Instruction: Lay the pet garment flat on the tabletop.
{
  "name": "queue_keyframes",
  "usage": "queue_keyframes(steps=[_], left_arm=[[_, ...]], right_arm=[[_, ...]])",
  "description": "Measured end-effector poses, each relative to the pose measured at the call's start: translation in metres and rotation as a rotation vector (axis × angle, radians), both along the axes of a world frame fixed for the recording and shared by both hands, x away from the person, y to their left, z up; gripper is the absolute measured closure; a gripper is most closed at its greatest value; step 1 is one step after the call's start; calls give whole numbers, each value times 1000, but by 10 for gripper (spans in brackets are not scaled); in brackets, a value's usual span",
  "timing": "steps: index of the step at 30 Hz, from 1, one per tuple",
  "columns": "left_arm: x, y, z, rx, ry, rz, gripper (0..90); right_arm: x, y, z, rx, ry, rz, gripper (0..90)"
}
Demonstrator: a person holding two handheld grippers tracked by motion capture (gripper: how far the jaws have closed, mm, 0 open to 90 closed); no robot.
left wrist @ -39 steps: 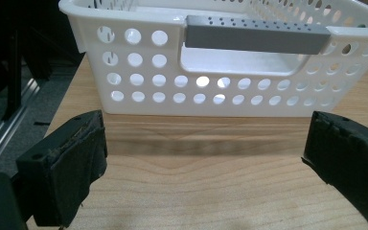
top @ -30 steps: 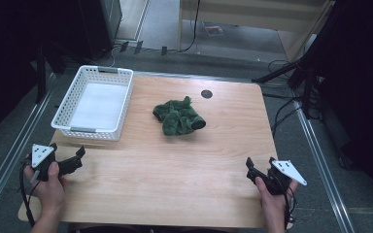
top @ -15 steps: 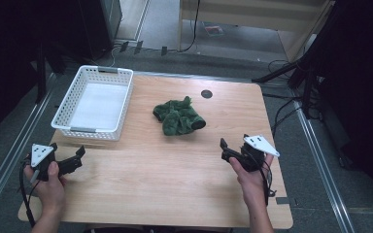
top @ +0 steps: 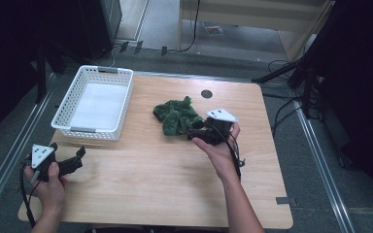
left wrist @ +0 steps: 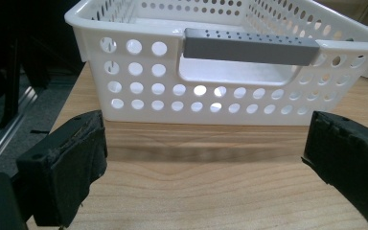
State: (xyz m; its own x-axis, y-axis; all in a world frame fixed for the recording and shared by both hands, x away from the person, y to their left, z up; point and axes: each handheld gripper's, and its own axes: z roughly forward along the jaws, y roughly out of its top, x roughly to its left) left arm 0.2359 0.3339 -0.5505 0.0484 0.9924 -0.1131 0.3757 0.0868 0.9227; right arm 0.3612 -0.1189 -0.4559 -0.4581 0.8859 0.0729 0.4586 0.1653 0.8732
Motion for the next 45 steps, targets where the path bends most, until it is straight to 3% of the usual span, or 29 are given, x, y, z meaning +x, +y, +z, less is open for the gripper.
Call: queue_keyframes(steps=[1,3,7,11,15,17,18,21,22,24,27,28,30,35,36,37,38,39,40,41,42,44,45], left_arm=[[0,0,0,0,0,0,11],[0,0,0,1,1,0,11],[0,-1,0,10,3,-4,11],[1,-2,0,15,9,-1,11],[-1,-4,0,43,-4,32,11],[-2,-5,0,61,-7,49,11],[-2,-7,1,69,-14,57,10],[-4,-13,4,130,-13,65,10],[-4,-16,6,124,-11,71,10],[-5,-23,12,76,-15,62,10],[-6,-35,21,76,-35,36,10],[-7,-48,31,85,-58,-7,10],[-7,-63,42,87,-78,-55,10],[-5,-103,67,71,-99,-198,11],[-5,-103,67,71,-99,-198,11],[-4,-114,74,65,-110,-243,11],[-2,-126,81,51,-125,-288,11],[-2,-126,81,51,-125,-288,11],[1,-139,87,62,-153,-335,11],[1,-139,87,62,-153,-335,11],[3,-149,87,83,-170,-379,11],[3,-152,85,75,-164,-403,11],[3,-155,80,75,-155,-432,11]], right_arm=[[0,0,0,0,0,0,0],[21,16,3,-32,15,-20,0],[48,31,-4,-18,70,-32,0],[67,45,-23,-42,136,-73,0],[76,54,-49,-102,241,-81,9],[77,55,-59,-115,284,-68,125],[75,55,-61,-119,279,-65,235],[66,54,-61,-97,230,-12,589],[63,52,-60,-91,217,-1,662],[57,46,-54,-54,183,11,725],[49,40,-45,-11,148,17,750],[39,33,-34,14,110,27,756],[27,27,-20,44,76,42,757],[-13,12,17,99,-13,99,755],[-13,12,17,99,-13,99,755],[-21,10,22,99,-24,112,754],[-42,7,32,115,-30,147,747],[-42,7,32,115,-30,147,747],[-59,5,36,128,-29,158,741],[-59,5,36,128,-29,158,741],[-80,1,39,153,-34,189,736],[-89,-2,38,172,-25,194,733],[-102,-5,28,185,8,207,707]])
